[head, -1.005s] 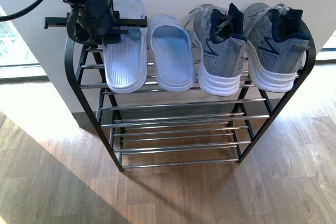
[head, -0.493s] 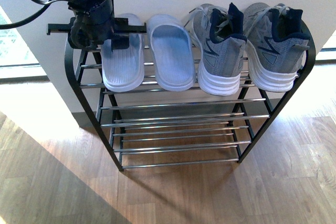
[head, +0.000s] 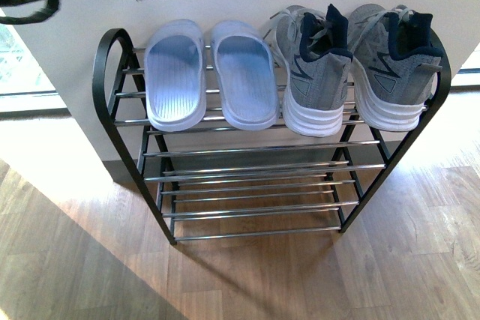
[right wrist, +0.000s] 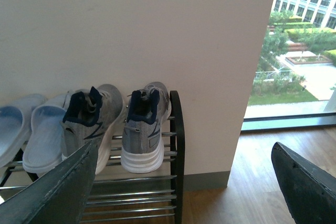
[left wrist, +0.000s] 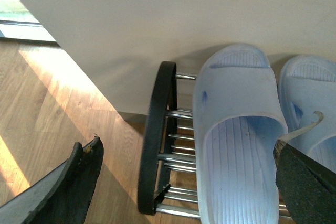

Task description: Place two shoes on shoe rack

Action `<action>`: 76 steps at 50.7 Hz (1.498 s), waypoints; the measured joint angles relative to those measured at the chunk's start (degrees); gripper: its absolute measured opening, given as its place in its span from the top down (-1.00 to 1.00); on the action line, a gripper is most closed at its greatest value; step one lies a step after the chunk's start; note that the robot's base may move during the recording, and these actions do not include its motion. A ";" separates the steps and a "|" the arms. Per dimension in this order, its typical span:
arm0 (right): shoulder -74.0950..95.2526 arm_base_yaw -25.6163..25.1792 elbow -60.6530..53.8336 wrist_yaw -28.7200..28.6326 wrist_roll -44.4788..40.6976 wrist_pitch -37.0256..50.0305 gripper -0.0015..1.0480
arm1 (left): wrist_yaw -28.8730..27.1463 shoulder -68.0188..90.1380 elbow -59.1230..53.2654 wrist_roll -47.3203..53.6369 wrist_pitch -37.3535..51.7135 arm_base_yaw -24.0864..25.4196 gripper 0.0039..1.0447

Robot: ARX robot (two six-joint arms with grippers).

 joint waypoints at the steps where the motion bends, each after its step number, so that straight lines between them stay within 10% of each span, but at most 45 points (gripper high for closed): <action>1: 0.00 0.00 0.00 0.00 0.00 0.00 -0.82 | -0.35 -1.66 -1.62 0.15 0.72 0.00 -0.83; 27: 0.00 0.00 0.00 0.00 0.00 0.00 -0.82 | -5.90 -36.81 -30.25 -3.89 5.68 4.59 -0.82; 38: 0.00 0.00 0.00 0.00 0.00 0.00 -0.82 | 13.18 -39.67 -45.77 12.90 40.15 8.85 -0.15; 55: 0.00 0.00 0.00 0.00 0.00 0.00 -0.82 | 17.27 -51.76 -55.93 16.92 39.71 13.49 0.99; 76: 0.00 0.00 0.00 0.00 0.00 0.00 -0.82 | 23.17 -66.49 -62.82 17.25 31.89 19.45 0.98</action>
